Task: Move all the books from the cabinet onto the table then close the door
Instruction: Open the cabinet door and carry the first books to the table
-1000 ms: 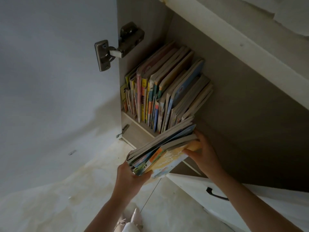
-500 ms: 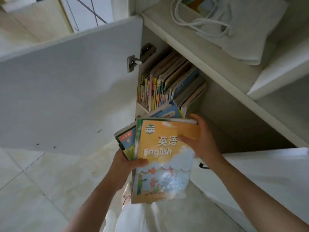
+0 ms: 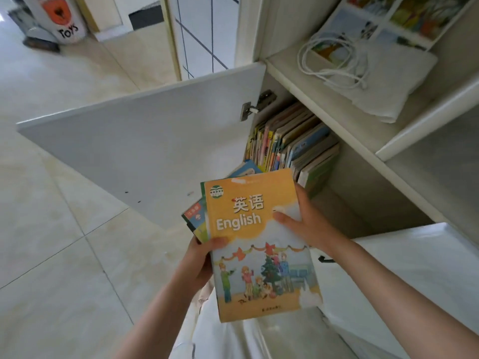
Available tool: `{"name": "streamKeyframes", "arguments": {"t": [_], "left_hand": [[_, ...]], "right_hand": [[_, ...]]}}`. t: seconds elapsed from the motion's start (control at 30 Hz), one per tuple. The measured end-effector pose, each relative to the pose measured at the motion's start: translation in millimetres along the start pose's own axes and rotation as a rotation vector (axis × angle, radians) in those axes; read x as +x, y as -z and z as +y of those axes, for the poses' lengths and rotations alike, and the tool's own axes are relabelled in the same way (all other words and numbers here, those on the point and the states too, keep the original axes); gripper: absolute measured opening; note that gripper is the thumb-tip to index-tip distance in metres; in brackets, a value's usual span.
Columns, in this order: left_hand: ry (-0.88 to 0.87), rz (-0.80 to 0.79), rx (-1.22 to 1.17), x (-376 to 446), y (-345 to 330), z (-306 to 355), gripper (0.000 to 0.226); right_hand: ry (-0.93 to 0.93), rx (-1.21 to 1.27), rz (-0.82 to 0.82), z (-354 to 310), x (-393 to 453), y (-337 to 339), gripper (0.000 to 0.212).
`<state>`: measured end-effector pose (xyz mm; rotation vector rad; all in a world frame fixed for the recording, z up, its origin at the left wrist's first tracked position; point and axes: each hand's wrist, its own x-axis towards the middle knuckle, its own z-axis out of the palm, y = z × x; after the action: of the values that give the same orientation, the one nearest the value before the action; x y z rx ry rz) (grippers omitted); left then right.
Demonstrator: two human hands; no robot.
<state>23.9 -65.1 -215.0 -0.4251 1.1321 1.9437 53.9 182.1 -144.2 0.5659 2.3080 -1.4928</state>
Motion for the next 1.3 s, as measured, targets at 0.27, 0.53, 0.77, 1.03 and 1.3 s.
{"name": "streamKeyframes", "arguments": {"t": [0.27,0.53,0.77,1.03,1.3], "left_hand": [[-0.079,0.077,-0.074,-86.9,47.0,25.2,0.069],[-0.064,0.194,-0.225,-152.3,79.1,15.4,0.044],[-0.246,0.442,-0.371,-255.0,146.3,-21.9,0.059],[-0.459,0.872,-0.236,-400.7,213.8,-61.2,0.058],[-0.558,1.179,-0.243,-518.5,259.0,-131.8,0.055]], "right_hand": [[0.144,-0.275,-0.118,-70.6,2.0,-60.6,0.08],[-0.036,-0.064,-0.416,-89.7,-17.1,-114.7,0.071],[0.074,-0.197,-0.554,-119.3,-82.8,-229.5,0.081],[0.115,-0.135,-0.697,-137.4,-179.0,-359.2,0.072],[0.462,-0.529,-0.683,-134.6,-270.4,-484.8,0.064]]}}
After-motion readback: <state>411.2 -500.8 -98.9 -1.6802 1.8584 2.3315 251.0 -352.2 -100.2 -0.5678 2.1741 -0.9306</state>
